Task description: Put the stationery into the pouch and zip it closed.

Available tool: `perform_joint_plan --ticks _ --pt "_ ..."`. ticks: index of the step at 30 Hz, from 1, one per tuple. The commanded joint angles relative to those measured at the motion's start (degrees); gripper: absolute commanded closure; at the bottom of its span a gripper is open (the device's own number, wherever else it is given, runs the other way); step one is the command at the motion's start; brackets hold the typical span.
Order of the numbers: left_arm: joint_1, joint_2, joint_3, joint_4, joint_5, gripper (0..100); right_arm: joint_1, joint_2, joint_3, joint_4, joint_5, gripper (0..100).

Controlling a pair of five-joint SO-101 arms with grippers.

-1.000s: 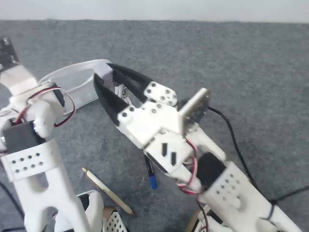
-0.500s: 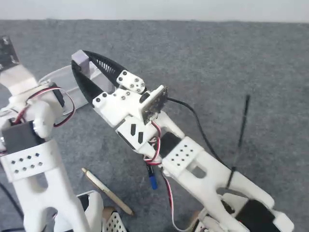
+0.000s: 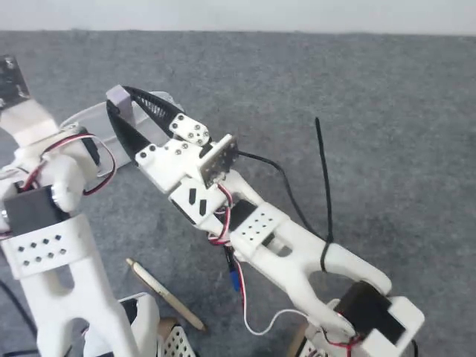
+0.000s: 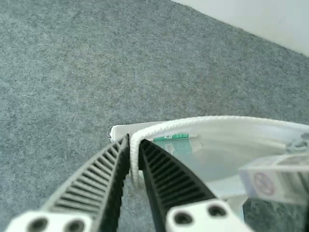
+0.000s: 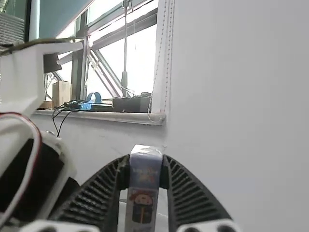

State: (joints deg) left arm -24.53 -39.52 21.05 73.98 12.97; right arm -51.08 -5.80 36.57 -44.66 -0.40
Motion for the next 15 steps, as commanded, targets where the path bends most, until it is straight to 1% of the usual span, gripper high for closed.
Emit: perform_joint_plan --ticks 1,10,14,15 --pt "0.53 0.00 -1.36 -0.53 0.53 99 1.98 2.07 -4.13 -0.31 0.88 99.3" --pt "0.53 0.00 -1.27 -0.53 0.53 99 1.98 8.40 -5.89 -0.40 0.88 99.3" --pt "0.53 0.00 -1.27 -0.53 0.53 99 1.80 9.19 -5.71 0.04 1.05 99.0" --pt "0.53 0.00 -1.27 -0.53 0.53 99 1.71 8.84 -5.10 0.04 1.14 97.6"
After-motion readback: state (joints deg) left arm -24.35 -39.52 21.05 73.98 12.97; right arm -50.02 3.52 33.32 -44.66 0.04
